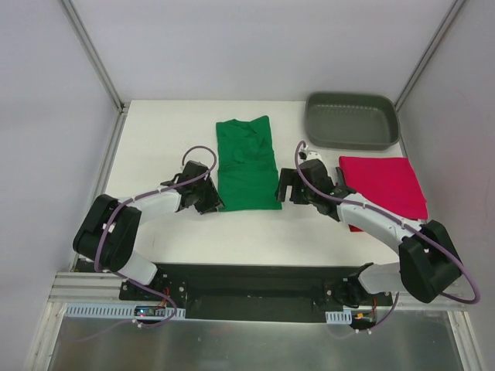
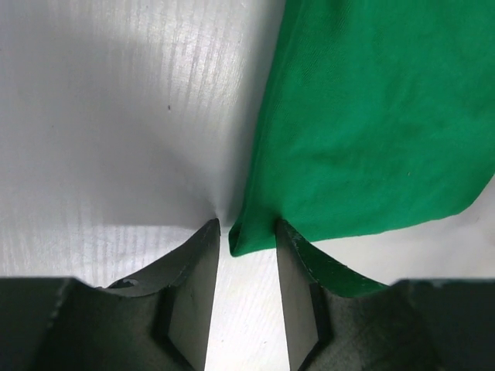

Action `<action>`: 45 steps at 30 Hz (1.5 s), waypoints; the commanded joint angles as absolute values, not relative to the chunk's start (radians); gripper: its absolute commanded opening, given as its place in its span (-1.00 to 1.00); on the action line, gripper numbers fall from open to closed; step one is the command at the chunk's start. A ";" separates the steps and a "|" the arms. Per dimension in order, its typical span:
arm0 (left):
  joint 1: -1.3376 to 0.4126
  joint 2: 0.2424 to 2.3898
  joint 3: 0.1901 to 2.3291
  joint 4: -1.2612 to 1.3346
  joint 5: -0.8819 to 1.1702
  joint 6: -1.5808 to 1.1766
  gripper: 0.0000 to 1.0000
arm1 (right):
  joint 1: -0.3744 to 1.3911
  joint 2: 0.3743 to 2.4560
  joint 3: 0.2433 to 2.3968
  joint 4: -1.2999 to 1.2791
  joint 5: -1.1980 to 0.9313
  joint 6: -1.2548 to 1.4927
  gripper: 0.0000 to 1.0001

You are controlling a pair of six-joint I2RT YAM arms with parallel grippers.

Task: Fold and stack the t-shirts
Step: Grab one side of the 2/3 rectangular tshirt with both arms

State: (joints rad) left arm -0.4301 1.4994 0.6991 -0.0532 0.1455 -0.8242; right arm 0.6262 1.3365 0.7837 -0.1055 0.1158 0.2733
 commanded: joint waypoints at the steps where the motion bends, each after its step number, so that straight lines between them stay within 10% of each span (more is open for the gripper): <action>1: -0.425 1.555 0.724 -0.066 0.166 -0.816 -0.34 | 0.621 1.351 0.781 -0.061 0.084 0.298 0.93; 6: -0.425 1.569 0.716 -0.075 0.161 -0.824 -0.49 | 0.618 1.373 0.790 -0.060 0.060 0.313 0.93; 9: -0.425 1.578 0.716 -0.080 0.169 -0.824 -1.00 | 0.618 1.400 0.804 -0.061 0.032 0.324 0.93; 17: -0.425 1.548 0.693 -0.087 0.166 -0.815 -1.00 | 0.617 1.474 0.853 -0.118 0.031 0.330 0.94; 29: -0.425 1.557 0.692 -0.092 0.178 -0.833 -1.00 | 0.617 1.640 0.942 -0.136 -0.061 0.336 0.07; 45: -0.425 1.539 0.681 -0.100 0.161 -0.822 -1.00 | 0.617 1.672 0.979 -0.228 -0.072 0.342 -0.07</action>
State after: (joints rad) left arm -0.4301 1.5475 0.7094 -0.0257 0.1822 -0.8314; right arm 0.6212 1.6581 0.9333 -0.1852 -0.0685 0.3347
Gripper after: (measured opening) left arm 0.009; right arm 0.476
